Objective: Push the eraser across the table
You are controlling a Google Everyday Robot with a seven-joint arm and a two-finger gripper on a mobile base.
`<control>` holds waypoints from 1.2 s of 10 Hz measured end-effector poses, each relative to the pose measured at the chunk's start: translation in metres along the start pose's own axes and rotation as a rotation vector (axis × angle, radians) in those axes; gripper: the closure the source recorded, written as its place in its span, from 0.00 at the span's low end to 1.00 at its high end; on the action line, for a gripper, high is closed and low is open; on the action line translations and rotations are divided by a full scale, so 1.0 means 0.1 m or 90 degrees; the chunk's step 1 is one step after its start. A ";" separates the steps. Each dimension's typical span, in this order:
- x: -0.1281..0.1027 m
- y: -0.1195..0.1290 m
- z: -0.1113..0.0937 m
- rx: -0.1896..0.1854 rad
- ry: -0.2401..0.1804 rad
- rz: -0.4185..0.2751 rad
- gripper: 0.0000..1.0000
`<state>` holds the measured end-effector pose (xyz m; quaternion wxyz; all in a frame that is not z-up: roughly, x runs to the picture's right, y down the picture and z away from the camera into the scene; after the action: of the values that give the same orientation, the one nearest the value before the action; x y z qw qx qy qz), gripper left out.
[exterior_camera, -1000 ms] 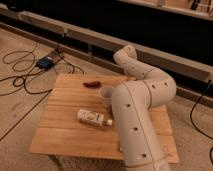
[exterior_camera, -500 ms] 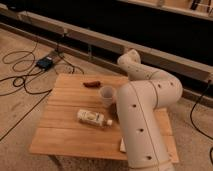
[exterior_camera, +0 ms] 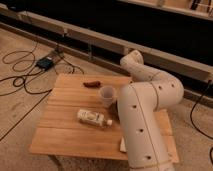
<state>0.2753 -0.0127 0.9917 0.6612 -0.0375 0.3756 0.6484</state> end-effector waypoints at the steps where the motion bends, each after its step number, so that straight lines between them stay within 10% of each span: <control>1: -0.02 -0.02 0.01 0.004 -0.001 0.003 0.20; 12: -0.17 -0.46 0.16 0.088 0.002 0.038 0.20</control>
<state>0.3253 -0.0260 0.9922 0.6423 0.0182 0.4211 0.6402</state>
